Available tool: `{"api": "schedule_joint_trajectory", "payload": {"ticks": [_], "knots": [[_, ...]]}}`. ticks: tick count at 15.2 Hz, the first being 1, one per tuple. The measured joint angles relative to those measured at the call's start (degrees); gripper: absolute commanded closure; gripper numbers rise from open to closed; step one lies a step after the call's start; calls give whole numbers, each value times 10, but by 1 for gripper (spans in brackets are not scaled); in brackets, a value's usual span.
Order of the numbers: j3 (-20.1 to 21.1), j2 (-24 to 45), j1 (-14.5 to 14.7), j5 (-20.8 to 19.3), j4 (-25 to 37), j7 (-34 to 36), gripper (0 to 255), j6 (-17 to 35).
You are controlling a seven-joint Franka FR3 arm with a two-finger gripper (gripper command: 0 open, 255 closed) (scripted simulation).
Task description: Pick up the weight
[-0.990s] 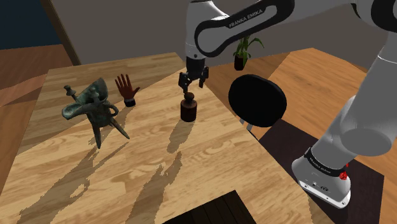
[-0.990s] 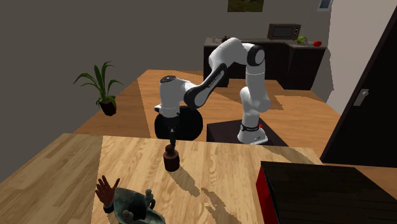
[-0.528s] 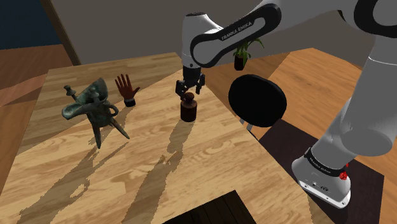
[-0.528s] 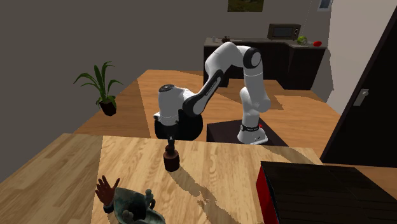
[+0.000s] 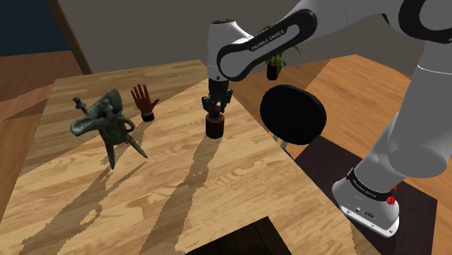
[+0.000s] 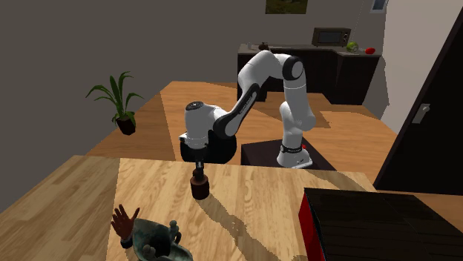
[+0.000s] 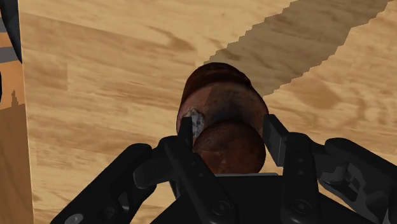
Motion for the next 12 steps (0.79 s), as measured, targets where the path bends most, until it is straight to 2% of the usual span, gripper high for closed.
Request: {"api": "schedule_joint_trajectory", "payload": {"ticks": [6,12], "knots": [[0,-1,0,1,1,-1,255,-3],[2,-22,-1,6,18,-3,255,-41]]}}
